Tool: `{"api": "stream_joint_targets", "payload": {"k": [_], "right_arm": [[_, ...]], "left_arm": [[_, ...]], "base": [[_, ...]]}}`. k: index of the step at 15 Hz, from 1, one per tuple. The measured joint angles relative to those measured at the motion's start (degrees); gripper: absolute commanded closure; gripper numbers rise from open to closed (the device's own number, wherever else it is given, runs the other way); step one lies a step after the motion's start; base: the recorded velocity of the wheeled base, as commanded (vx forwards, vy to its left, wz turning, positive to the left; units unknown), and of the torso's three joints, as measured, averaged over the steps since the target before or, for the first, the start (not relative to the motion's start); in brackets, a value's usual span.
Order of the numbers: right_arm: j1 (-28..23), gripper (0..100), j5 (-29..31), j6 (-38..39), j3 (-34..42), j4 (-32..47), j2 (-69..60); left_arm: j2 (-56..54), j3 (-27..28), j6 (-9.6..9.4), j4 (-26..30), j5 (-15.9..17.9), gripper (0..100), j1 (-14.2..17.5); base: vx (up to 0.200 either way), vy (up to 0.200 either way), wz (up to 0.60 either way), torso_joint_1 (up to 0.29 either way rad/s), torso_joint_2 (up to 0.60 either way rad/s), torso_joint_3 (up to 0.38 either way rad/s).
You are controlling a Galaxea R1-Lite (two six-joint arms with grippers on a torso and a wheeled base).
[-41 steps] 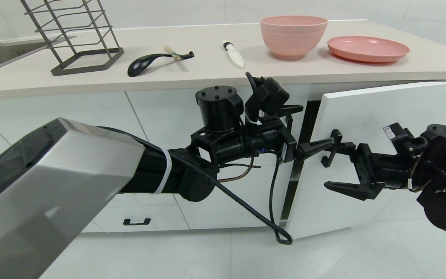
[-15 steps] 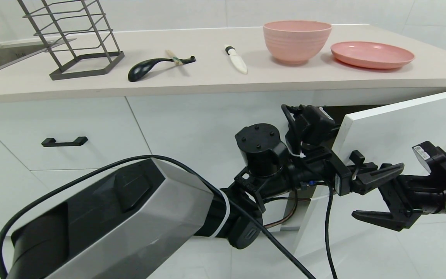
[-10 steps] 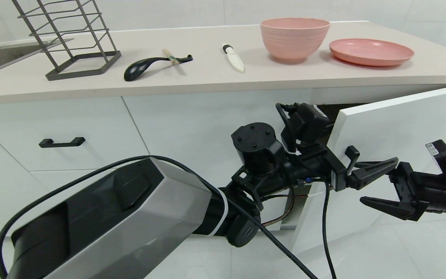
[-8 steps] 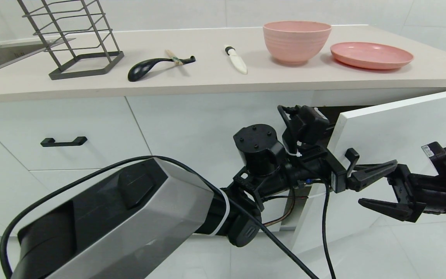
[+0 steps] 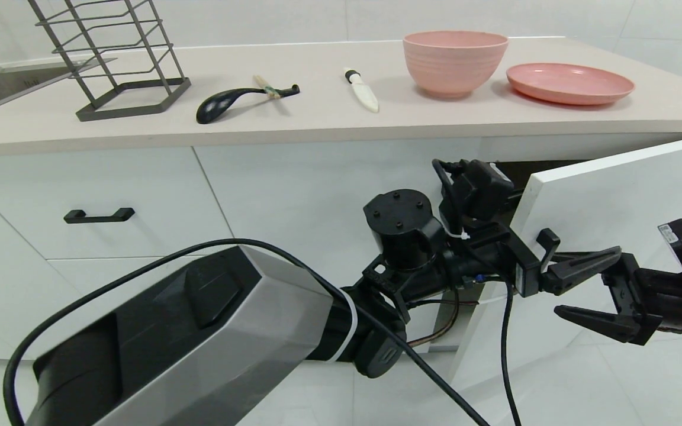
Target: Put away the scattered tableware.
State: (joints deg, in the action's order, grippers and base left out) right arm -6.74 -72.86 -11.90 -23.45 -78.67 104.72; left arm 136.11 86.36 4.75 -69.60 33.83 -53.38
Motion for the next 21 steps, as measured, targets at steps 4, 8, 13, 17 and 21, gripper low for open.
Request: {"api": "stream_joint_targets", "payload": {"k": [4, 8, 13, 17, 21], "right_arm": [[-0.22, 0, 3.51, -1.58, 8.94, -0.11, -10.59], [-1.13, 0, 10.46, -4.02, 20.15, 1.67, -25.26], [-1.83, 0, 15.34, -4.13, 23.15, 2.55, -38.32], [-4.12, 0, 21.22, -4.05, 23.16, 4.82, -47.97], [-4.56, 0, 22.28, -4.02, 20.82, 5.14, -52.69]], "left_arm": [[0.52, -0.17, 0.13, 0.9, -1.6, 0, 0.2], [0.79, -0.04, 0.06, 0.49, -3.45, 0, 0.71], [1.02, -0.12, -0.02, 0.11, -5.97, 0, 1.13], [1.07, -0.67, -0.38, 0.21, -7.2, 0, 1.18], [0.99, -3.32, -2.08, -0.17, -8.16, 0, 0.6]], "base": [[0.0, 0.0, 0.0, 0.0, 0.0, 0.0], [0.0, 0.0, 0.0, 0.0, 0.0, 0.0], [0.0, 0.0, 0.0, 0.0, 0.0, 0.0], [0.0, 0.0, 0.0, 0.0, 0.0, 0.0], [0.0, 0.0, 0.0, 0.0, 0.0, 0.0]]}}
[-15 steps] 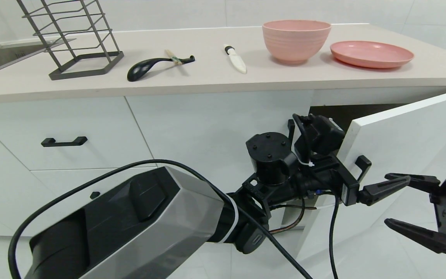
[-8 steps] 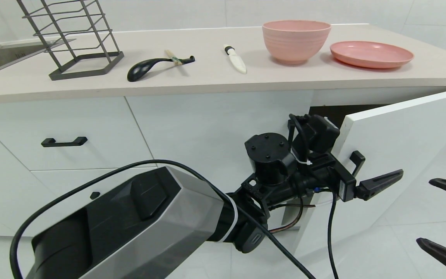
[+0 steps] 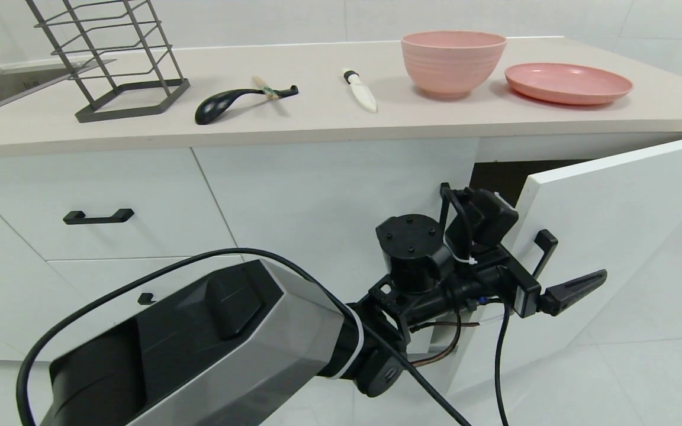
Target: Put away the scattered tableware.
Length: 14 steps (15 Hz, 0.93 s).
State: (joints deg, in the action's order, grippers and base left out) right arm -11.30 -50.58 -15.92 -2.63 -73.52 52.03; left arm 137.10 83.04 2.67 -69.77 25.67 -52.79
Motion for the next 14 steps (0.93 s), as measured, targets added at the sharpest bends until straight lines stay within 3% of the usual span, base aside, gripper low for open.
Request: {"api": "stream_joint_targets", "payload": {"k": [9, 14], "right_arm": [[-1.4, 0, 1.32, 0.05, -4.39, 0.11, -3.46], [-1.45, 0, 1.32, -0.04, -8.03, 0.04, -3.66]], "left_arm": [[-0.29, -1.54, -0.05, -1.8, -2.11, 0, -4.82], [-0.52, -3.85, -0.05, -3.04, -2.0, 0, -9.14]], "base": [[0.0, 0.0, 0.0, 0.0, 0.0, 0.0], [0.0, 0.0, 0.0, 0.0, 0.0, 0.0]]}}
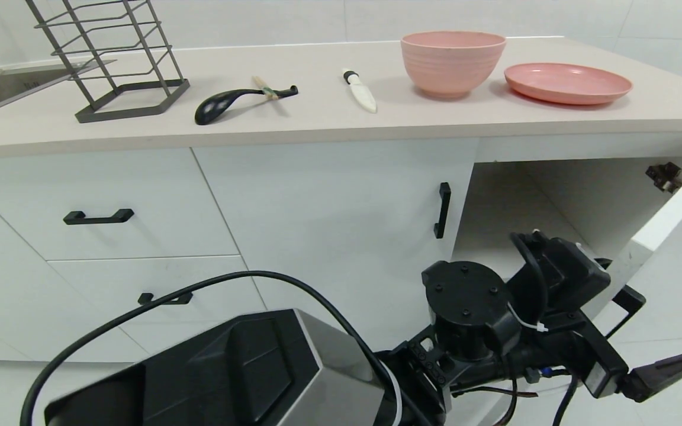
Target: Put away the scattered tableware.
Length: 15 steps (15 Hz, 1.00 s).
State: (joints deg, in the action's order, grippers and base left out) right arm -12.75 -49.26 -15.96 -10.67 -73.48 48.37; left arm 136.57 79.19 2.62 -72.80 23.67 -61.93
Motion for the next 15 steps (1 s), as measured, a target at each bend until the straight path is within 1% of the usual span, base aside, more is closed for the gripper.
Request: {"api": "stream_joint_targets", "payload": {"k": [2, 4, 6, 9, 13, 15], "right_arm": [[0.0, 0, 0.0, -0.13, -1.68, -0.17, 0.0], [0.0, 0, -0.04, -0.35, -3.58, -0.3, -0.09], [0.0, 0, -0.02, -0.46, -4.82, -0.41, -0.2], [0.0, 0, -0.11, -0.98, -6.36, -0.48, -0.55], [0.0, 0, -0.11, -1.15, -8.81, -0.5, -2.01], [-0.34, 0, -0.11, -1.15, -10.52, -0.46, -2.97]], "left_arm": [[0.44, 0.49, 0.0, 0.09, -0.09, 0, -1.35], [1.63, 2.5, 0.11, 0.18, -0.09, 0, -2.49], [3.04, 4.52, 0.52, -0.11, -1.51, 0, -3.84], [4.85, 6.17, 0.94, -0.22, -2.08, 0, -6.36], [6.9, 7.24, 1.04, -1.43, -2.63, 0, -7.72], [8.17, 9.01, 1.07, -1.27, -2.39, 0, -8.68]], "base": [[0.0, 0.0, 0.0, 0.0, 0.0, 0.0], [0.0, 0.0, 0.0, 0.0, 0.0, 0.0], [0.0, 0.0, 0.0, 0.0, 0.0, 0.0], [0.0, 0.0, 0.0, 0.0, 0.0, 0.0], [0.0, 0.0, 0.0, 0.0, 0.0, 0.0], [0.0, 0.0, 0.0, 0.0, 0.0, 0.0]]}}
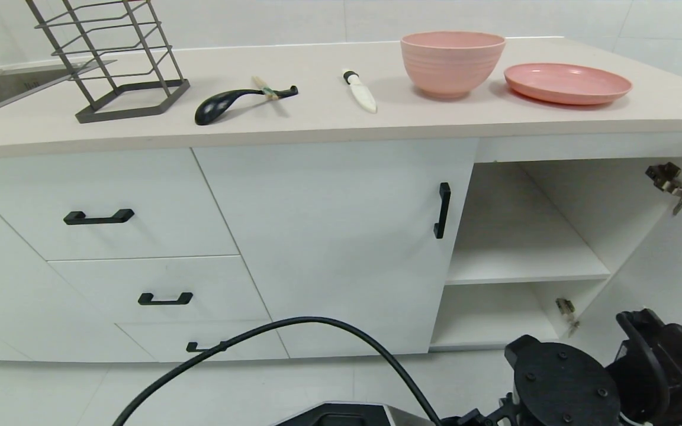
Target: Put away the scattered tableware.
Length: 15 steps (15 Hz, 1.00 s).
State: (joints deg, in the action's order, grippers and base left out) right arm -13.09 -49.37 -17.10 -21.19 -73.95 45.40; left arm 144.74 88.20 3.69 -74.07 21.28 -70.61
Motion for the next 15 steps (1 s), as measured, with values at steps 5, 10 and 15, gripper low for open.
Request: {"api": "stream_joint_targets", "payload": {"k": [5, 10, 15], "right_arm": [[-1.71, 0, -0.2, -0.09, -2.01, 0.02, -2.38], [-6.33, 0, -2.02, 0.02, -5.66, 0.21, -7.25], [-7.22, 0, -3.12, -0.02, -5.79, 0.32, -9.37]], "left_arm": [[7.02, 12.54, 1.61, -1.12, 0.63, 0, -3.91], [11.35, 16.3, 4.75, -6.69, 2.69, 0, -4.04], [8.24, 8.24, 4.9, -7.52, -2.18, 0, 1.07]], "base": [[0.0, 0.0, 0.0, 0.0, 0.0, 0.0], [0.0, 0.0, 0.0, 0.0, 0.0, 0.0], [0.0, 0.0, 0.0, 0.0, 0.0, 0.0]]}}
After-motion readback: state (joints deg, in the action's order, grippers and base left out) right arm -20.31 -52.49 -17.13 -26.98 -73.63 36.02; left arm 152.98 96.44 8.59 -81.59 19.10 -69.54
